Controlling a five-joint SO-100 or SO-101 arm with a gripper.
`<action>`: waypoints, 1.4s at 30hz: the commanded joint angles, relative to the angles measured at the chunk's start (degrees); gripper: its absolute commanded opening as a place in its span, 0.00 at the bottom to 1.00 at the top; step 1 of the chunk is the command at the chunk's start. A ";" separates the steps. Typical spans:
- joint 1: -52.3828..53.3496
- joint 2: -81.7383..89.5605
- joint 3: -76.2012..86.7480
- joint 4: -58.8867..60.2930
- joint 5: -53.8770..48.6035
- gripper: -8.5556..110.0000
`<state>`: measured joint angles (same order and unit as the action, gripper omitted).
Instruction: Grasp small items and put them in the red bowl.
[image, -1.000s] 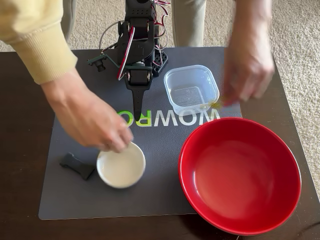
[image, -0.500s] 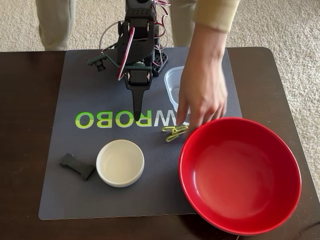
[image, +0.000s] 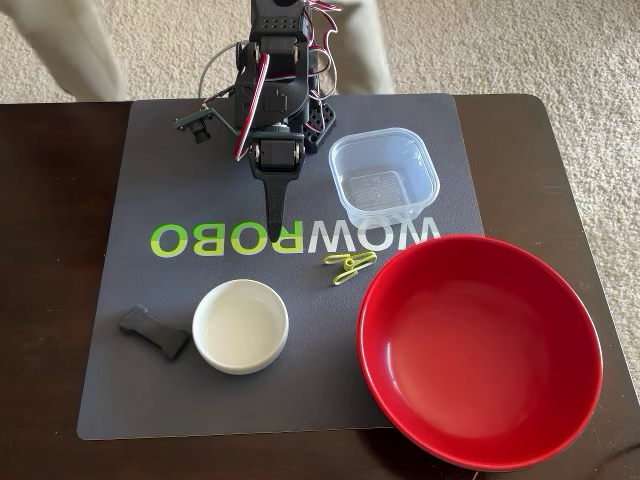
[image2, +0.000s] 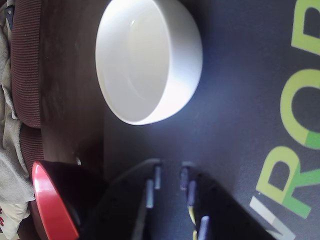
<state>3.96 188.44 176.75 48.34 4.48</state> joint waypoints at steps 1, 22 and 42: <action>0.18 0.26 -0.18 -0.62 -0.26 0.11; 0.18 0.26 -0.18 -0.62 -0.26 0.11; 3.78 0.18 -1.93 -3.60 5.89 0.14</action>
<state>6.06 188.44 177.63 44.12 6.77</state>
